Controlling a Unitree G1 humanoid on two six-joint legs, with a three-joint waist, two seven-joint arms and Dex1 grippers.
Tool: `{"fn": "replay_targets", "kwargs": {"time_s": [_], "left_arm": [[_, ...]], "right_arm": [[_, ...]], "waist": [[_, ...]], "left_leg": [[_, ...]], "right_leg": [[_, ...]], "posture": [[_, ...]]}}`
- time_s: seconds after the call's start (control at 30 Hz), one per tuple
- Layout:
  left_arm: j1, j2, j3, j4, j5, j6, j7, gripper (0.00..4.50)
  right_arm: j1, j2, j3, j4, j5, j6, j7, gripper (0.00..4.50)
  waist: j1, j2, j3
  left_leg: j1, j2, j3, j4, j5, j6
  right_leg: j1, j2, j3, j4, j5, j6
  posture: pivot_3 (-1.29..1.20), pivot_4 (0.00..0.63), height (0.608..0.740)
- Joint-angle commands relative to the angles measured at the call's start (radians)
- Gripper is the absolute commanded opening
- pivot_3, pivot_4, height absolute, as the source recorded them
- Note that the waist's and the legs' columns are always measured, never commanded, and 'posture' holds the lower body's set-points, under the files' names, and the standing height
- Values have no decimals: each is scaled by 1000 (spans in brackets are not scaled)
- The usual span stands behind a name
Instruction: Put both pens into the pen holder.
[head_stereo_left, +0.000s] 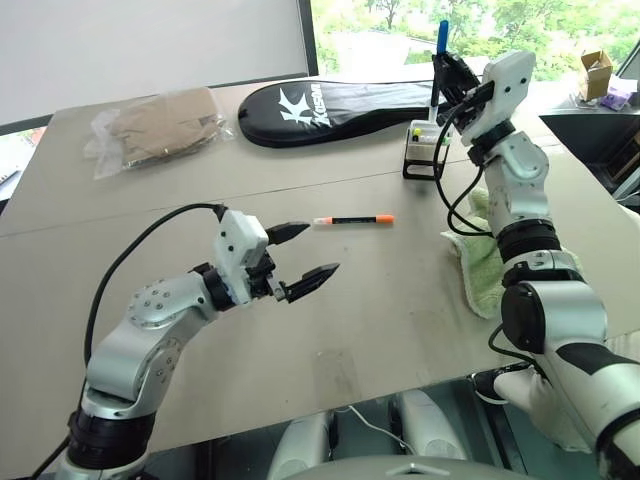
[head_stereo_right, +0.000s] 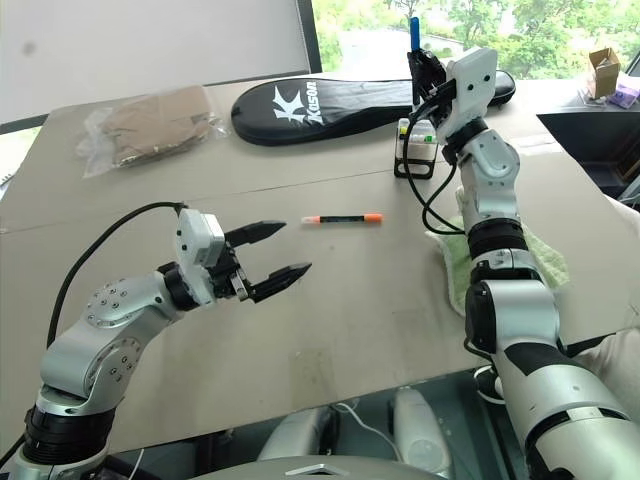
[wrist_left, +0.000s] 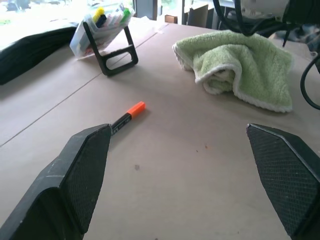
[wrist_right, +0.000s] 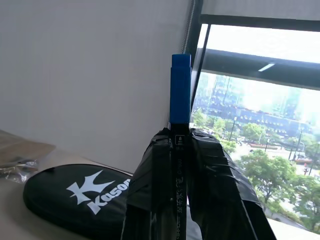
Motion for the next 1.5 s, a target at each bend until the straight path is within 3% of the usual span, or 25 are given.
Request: {"fn": "replay_targets", "kwargs": {"time_s": [0.03, 0.33, 0.83, 1.23, 1.37, 1.5], "left_arm": [[-27, -26, 39, -68, -78, 26, 47, 4500], [-117, -68, 70, -62, -164, 83, 154, 4500], [-57, -60, 102, -86, -157, 63, 186, 4500], [-47, -53, 69, -73, -120, 43, 187, 4500], [-80, -70, 18, -35, -44, 21, 201, 4500], [-153, -116, -61, 28, 63, -26, 232, 4500]], "right_arm": [[-13, 6, 2, 42, -11, -118, -31, 54], [-11, 14, 21, 156, -60, -242, -105, 54], [-74, 37, 26, 273, -112, -284, -217, 54], [-96, 50, -13, 240, -37, -266, -126, 54], [-69, 119, -48, 17, 153, -34, 30, 54], [90, 169, 15, -403, 281, 306, 40, 54]], "waist": [[-3, 0, 0], [-10, 0, 0], [-12, 0, 0], [-12, 0, 0], [-12, 0, 0], [-2, 0, 0]], "left_leg": [[0, 0, 0, 0, 0, 0], [0, 0, 1, 3, 0, 0], [2, 1, 3, 8, 0, 0], [2, 1, 2, 8, 0, 0], [1, 1, 2, 8, 0, 0], [1, 1, -1, 8, 0, 0]], "right_leg": [[0, 0, 0, 0, 0, 0], [1, 1, 0, 2, 0, 0], [1, 2, 2, 7, 0, 0], [1, 1, 2, 7, 0, 0], [1, 2, 2, 8, 0, 0], [1, 1, 1, 8, 0, 0]], "posture": [[0, 150, 740], [0, 150, 740], [0, 150, 740], [0, 150, 740], [0, 150, 740], [0, 150, 740]]}}
